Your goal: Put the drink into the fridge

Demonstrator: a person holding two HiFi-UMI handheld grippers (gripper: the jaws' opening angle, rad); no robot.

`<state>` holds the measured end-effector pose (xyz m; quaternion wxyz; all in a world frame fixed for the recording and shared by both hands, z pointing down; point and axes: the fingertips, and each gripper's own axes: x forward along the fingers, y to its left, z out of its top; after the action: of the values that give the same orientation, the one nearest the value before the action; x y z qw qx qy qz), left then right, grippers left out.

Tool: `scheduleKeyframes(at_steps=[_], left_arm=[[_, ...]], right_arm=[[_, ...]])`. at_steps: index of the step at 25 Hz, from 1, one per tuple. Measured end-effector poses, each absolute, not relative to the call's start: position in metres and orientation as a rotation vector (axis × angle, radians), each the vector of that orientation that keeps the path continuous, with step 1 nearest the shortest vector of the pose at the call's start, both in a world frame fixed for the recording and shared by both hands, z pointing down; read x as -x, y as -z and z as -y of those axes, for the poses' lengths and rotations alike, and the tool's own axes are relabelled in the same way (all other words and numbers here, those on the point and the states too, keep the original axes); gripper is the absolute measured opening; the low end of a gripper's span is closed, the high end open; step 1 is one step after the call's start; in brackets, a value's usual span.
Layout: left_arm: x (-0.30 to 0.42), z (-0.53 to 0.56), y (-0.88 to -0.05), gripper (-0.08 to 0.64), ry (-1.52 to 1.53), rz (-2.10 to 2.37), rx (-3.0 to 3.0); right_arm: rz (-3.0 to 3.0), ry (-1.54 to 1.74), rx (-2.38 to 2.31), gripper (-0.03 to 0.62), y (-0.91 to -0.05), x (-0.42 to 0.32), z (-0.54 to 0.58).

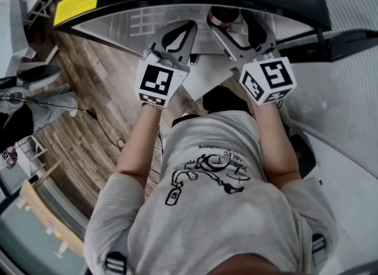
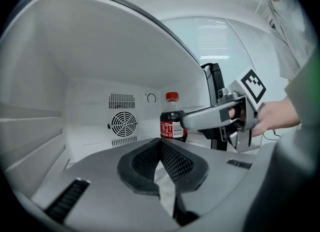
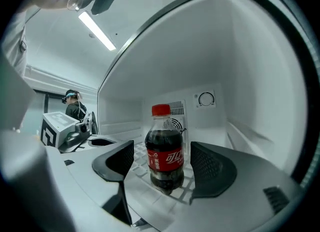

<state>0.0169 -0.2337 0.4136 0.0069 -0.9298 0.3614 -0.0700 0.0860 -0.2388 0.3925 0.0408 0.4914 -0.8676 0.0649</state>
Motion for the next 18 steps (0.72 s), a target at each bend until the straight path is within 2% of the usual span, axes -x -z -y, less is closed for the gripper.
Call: scheduleKeyframes(at_steps=[6, 14, 18], left_arm=[[-0.003, 0.192, -0.398, 0.002, 0.144, -1.173, 2.953], [0.003, 0.148, -0.350, 0.002, 0.075, -1.160, 3.068], [0.004, 0.130, -0.325, 0.002, -0.015, -1.117, 3.087]], right_arm=[[2.609, -0.258, -1.564, 0.342, -0.394, -0.098, 0.196], [2.623, -0.239, -1.526, 0.149, -0.357, -0.081, 0.148], [2.647, -0.221, -1.479, 0.097, -0.336, -0.065, 0.127]])
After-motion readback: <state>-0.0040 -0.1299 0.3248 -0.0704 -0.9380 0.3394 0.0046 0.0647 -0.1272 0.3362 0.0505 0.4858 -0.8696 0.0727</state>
